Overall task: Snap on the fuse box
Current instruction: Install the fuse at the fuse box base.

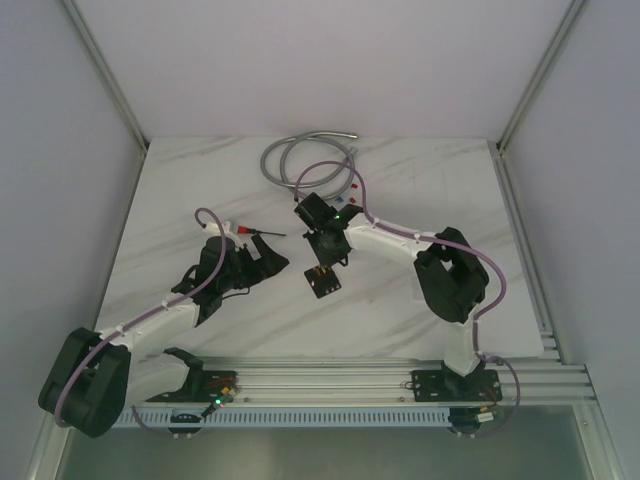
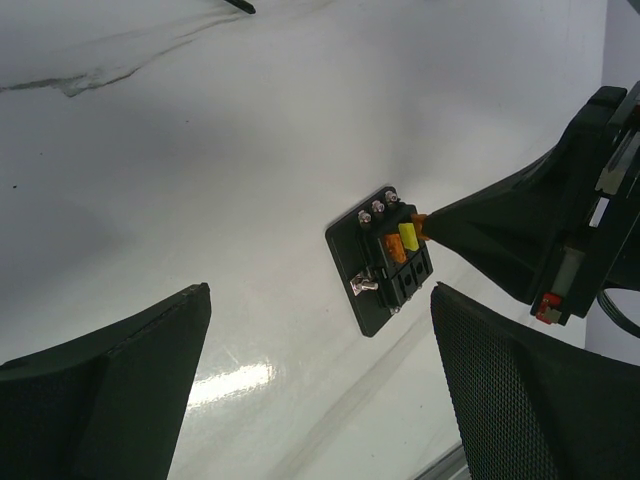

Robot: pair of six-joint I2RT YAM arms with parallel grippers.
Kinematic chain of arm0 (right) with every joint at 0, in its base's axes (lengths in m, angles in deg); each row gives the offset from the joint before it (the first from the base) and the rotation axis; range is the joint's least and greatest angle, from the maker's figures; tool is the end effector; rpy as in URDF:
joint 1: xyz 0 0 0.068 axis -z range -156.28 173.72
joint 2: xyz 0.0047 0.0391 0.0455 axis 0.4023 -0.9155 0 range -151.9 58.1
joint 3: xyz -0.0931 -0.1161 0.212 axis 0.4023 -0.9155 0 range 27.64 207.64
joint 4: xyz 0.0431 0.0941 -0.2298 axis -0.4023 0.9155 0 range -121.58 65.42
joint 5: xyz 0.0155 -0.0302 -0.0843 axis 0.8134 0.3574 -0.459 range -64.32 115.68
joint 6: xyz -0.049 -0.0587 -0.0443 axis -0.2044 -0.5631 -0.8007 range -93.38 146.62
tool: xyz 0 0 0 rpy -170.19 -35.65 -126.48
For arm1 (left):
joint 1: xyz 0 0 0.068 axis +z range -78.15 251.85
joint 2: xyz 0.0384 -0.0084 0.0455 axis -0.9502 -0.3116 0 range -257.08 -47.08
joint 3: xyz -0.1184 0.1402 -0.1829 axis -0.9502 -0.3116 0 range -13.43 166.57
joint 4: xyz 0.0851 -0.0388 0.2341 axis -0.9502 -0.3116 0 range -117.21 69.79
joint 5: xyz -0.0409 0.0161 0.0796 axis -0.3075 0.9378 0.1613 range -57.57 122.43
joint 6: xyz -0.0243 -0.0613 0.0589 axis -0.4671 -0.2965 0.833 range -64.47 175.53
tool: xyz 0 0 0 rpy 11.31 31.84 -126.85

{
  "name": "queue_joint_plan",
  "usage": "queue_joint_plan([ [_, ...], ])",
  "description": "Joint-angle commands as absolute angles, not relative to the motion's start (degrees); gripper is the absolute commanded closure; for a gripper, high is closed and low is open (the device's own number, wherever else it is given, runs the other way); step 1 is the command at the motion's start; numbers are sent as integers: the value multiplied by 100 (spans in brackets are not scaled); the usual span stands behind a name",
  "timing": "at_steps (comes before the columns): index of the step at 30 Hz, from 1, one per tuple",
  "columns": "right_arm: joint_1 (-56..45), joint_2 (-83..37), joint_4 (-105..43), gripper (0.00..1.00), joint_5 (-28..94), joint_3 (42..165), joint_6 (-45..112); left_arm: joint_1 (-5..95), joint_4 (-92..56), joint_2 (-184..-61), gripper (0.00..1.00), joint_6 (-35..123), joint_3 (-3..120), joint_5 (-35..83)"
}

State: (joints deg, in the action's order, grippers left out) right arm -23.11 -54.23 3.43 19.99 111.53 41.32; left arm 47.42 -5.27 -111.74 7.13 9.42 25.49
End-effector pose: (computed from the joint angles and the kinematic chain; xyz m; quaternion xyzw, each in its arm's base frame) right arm 0.2917 0.2996 0.1493 -0.2581 0.9373 0.0759 0.2217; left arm 0.2363 -0.1178 0.1587 -0.1457 0.8385 -0.3517 0.3899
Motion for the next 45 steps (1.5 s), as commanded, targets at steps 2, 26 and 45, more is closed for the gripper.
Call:
queue_joint_plan([
  [2,-2297,-5911,723,98,1996,10951,4097,4776,-566,-11176,0,708,1005,2445],
  [26,-2066,-7201,903,100,1980,10757,3988,4776,-562,-11277,0,721,1041,2386],
  [45,-2154,-5221,423,92,2186,10869,4098,4772,-620,-10800,0,663,961,2366],
])
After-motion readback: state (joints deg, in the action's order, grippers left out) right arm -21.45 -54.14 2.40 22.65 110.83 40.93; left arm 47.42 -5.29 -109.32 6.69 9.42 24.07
